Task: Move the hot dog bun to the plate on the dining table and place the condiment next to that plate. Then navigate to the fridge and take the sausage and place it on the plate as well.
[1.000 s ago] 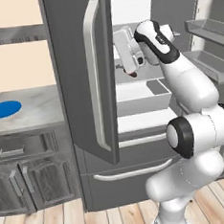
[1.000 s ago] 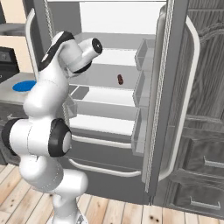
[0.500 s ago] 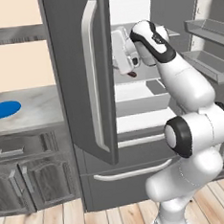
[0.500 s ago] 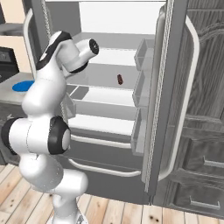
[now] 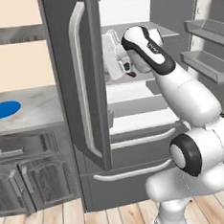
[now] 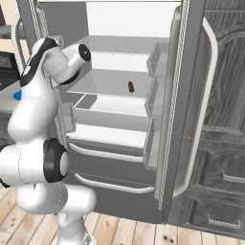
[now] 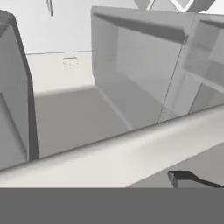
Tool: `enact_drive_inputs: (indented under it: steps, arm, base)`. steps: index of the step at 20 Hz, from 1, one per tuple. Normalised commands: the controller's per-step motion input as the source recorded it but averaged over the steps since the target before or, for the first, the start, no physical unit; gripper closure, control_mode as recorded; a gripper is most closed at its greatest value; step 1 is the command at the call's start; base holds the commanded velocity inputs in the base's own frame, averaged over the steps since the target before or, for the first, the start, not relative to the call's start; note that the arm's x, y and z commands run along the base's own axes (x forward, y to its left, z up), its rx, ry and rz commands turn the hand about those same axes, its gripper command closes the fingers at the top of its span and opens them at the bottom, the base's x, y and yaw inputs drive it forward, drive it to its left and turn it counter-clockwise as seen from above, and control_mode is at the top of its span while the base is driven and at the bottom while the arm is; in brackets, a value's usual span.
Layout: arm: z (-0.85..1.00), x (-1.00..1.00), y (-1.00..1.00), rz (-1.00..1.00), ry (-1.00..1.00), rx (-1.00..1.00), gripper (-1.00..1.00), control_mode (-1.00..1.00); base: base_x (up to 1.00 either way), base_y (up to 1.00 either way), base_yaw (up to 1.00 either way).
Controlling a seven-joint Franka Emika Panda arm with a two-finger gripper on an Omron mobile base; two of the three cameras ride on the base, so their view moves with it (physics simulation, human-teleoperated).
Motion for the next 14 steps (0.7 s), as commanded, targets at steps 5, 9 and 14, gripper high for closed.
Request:
enact_drive_inputs:
  steps: [5,9,14]
  arm:
    - [0.13,-0.17,0.98,0.03,0.11,-0.09,-1.00,-1.00]
    - [0.08,0.00,1.00,0.02,0.20,-0.13,-1.00,-1.00]
    - [0.00,0.04,1.00,0.00,0.22,-0.17,-1.00,-1.00]
  base:
    - [0.00,0.00,0.00]
    - [0.00,0.00,0.00]
    - [0.00,0.00,0.00]
